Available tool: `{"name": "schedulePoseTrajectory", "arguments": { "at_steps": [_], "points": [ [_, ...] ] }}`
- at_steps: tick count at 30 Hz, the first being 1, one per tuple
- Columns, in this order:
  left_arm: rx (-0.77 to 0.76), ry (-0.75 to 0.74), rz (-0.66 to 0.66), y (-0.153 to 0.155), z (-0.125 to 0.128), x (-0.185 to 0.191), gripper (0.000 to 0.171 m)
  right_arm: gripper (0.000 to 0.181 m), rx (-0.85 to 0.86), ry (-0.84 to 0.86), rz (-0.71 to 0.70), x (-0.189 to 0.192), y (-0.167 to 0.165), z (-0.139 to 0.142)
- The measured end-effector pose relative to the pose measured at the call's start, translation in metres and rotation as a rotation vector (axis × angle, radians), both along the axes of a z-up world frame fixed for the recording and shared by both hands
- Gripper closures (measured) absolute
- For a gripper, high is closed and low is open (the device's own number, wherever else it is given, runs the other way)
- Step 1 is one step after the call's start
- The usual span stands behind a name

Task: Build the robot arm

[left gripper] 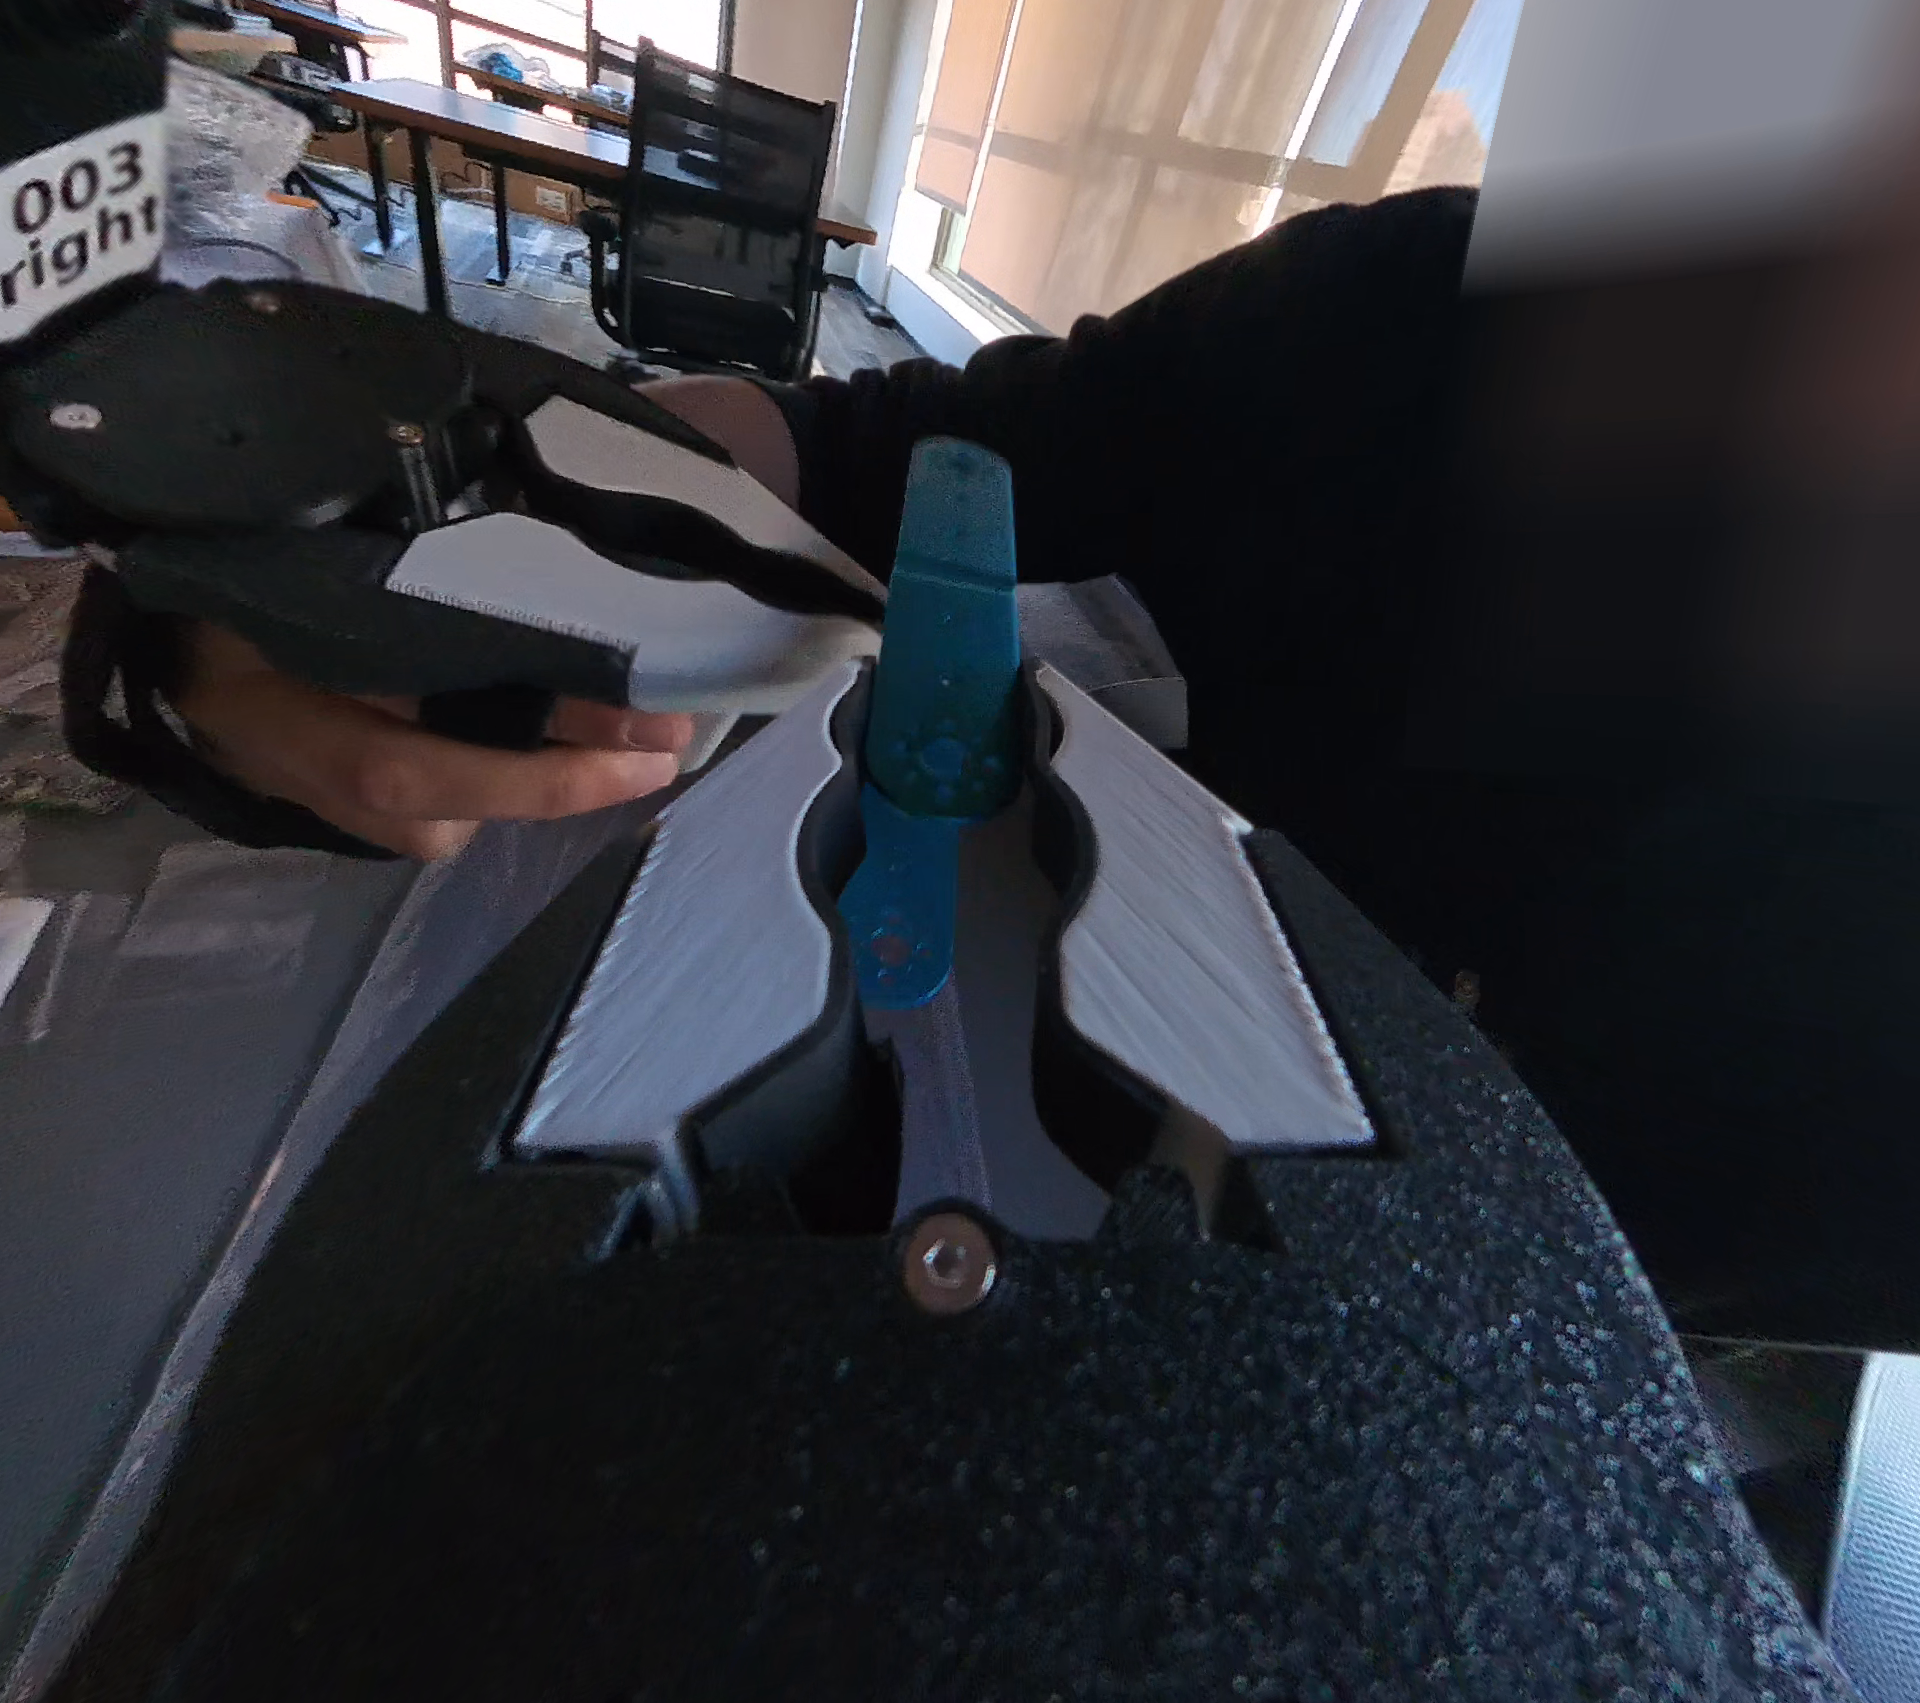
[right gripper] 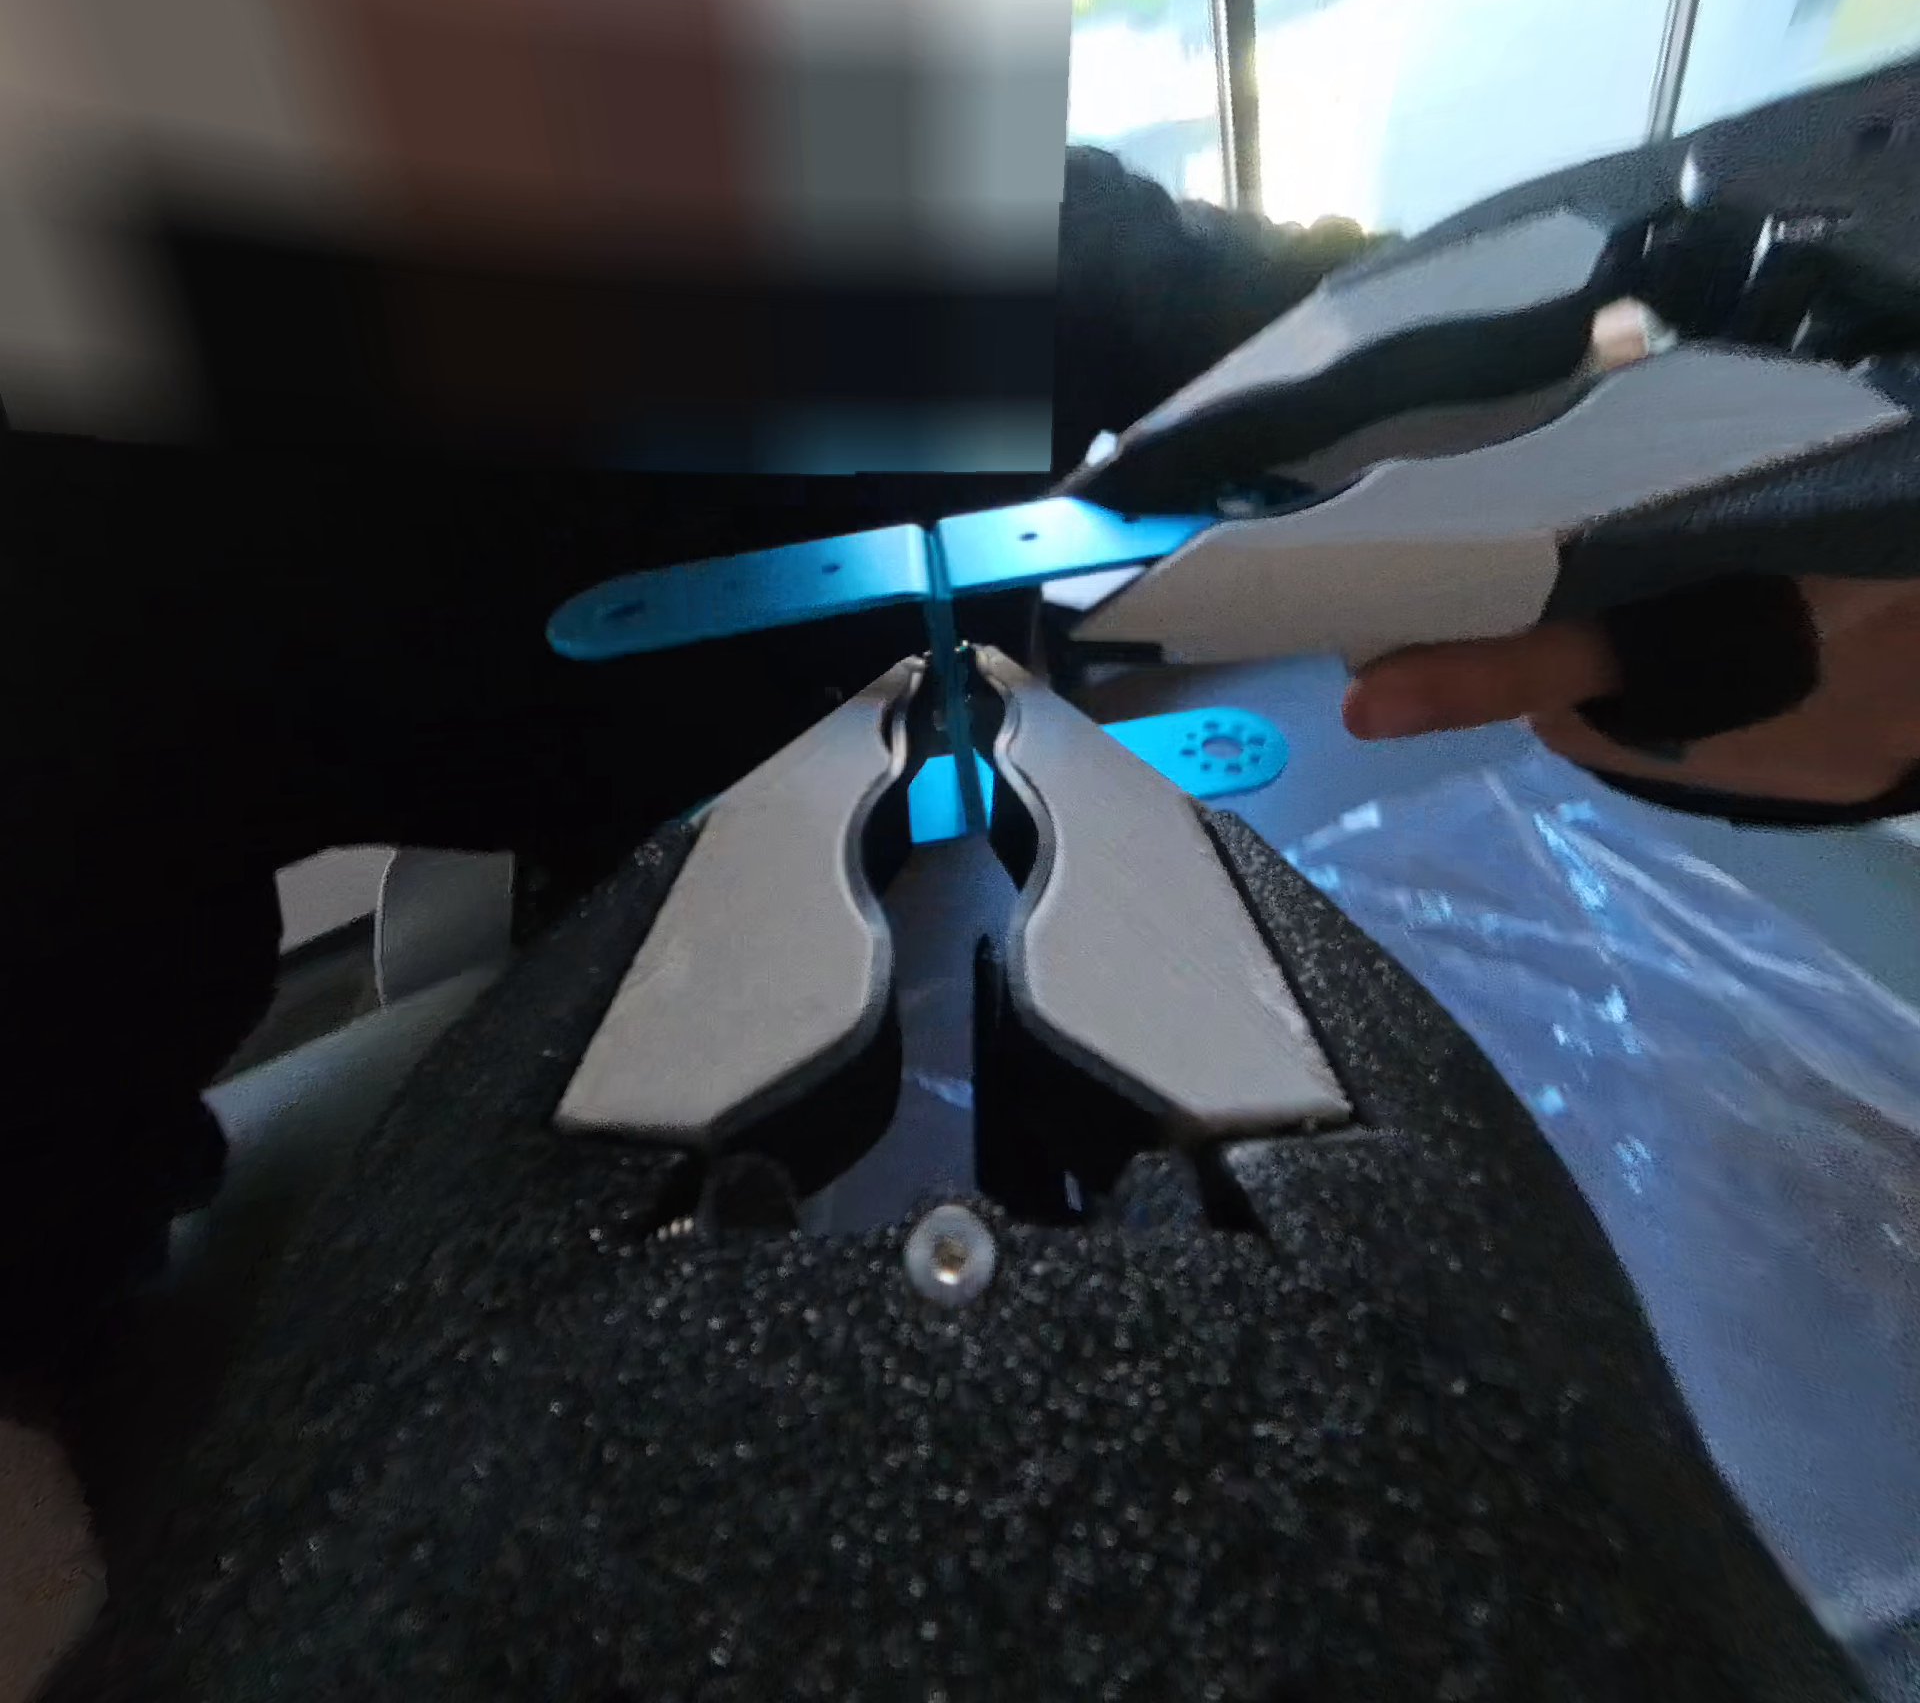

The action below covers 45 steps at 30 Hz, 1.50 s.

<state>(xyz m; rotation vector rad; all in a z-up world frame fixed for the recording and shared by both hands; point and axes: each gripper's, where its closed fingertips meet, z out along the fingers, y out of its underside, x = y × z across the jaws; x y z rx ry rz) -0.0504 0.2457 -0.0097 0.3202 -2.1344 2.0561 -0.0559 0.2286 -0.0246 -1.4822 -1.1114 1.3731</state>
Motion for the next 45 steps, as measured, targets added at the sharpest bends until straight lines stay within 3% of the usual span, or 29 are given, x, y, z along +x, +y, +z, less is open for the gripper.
{"name": "schedulePoseTrajectory", "arguments": {
  "at_steps": [4,13,21,27,32,36,39,41,45],
  "points": [
    [0.038,0.037,0.013,0.013,-0.023,0.007,0.146,0.175,-0.029,-0.184,0.037,0.007,0.015,-0.031],
    [0.182,0.186,-0.002,0.020,-0.076,0.016,0.146,0.173,-0.125,-0.412,0.066,0.021,0.021,-0.086],
    [0.394,0.191,-0.005,0.014,-0.109,0.011,0.147,0.170,-0.210,-0.563,0.113,0.025,0.012,-0.114],
    [0.400,0.199,0.021,0.015,-0.109,0.011,0.147,0.165,-0.246,-0.607,0.037,0.033,0.014,-0.115],
    [0.404,0.214,0.041,0.017,-0.109,0.010,0.148,0.157,-0.230,-0.672,-0.214,0.059,0.016,-0.102],
    [0.440,0.182,0.067,0.021,-0.111,0.006,0.147,0.158,-0.175,-0.743,-0.645,0.100,0.012,-0.082],
    [0.439,0.137,0.122,0.025,-0.106,0.008,0.140,0.152,-0.119,-0.744,-0.958,0.111,-0.015,-0.065],
    [0.430,0.129,0.138,0.025,-0.102,0.008,0.136,0.151,-0.104,-0.685,-1.057,0.095,-0.039,-0.061],
    [0.421,0.096,0.203,0.024,-0.095,0.014,0.133,0.150,-0.103,-0.622,-1.103,0.065,-0.067,-0.080]
  ]
}}
